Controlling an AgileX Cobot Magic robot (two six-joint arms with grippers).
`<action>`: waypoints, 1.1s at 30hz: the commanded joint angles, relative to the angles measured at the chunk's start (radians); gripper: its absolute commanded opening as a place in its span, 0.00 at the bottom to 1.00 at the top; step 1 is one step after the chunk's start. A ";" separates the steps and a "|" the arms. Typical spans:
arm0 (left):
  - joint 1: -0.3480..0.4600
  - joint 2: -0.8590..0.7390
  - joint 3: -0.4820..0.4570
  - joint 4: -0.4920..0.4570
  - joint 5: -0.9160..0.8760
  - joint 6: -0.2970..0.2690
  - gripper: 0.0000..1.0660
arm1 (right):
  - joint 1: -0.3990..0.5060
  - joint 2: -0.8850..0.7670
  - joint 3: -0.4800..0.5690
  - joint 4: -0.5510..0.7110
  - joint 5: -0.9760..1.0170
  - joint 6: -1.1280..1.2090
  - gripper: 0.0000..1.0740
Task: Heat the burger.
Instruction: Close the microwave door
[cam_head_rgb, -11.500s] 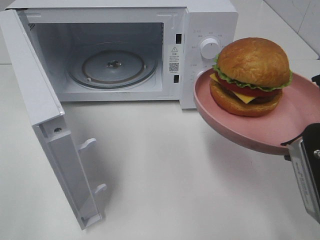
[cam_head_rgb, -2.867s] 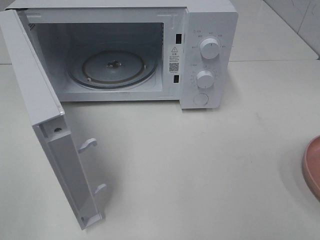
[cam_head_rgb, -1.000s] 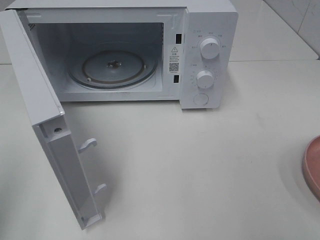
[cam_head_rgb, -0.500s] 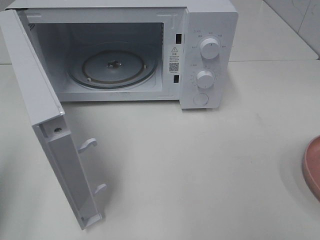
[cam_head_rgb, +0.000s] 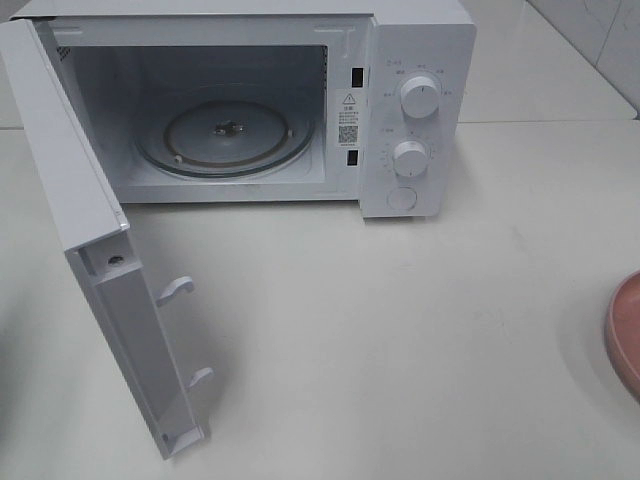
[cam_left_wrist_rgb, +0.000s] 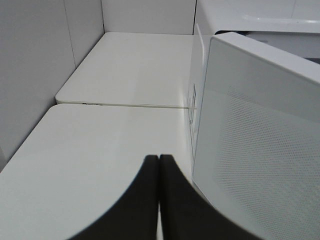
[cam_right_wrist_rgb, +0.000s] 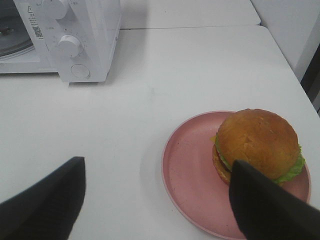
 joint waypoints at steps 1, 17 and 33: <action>-0.011 0.082 0.005 0.056 -0.106 -0.029 0.00 | -0.008 -0.026 0.002 0.001 -0.008 -0.009 0.71; -0.025 0.357 0.005 0.484 -0.425 -0.331 0.00 | -0.008 -0.026 0.002 0.001 -0.008 -0.009 0.71; -0.167 0.567 -0.055 0.445 -0.520 -0.356 0.00 | -0.008 -0.026 0.002 0.001 -0.008 -0.009 0.71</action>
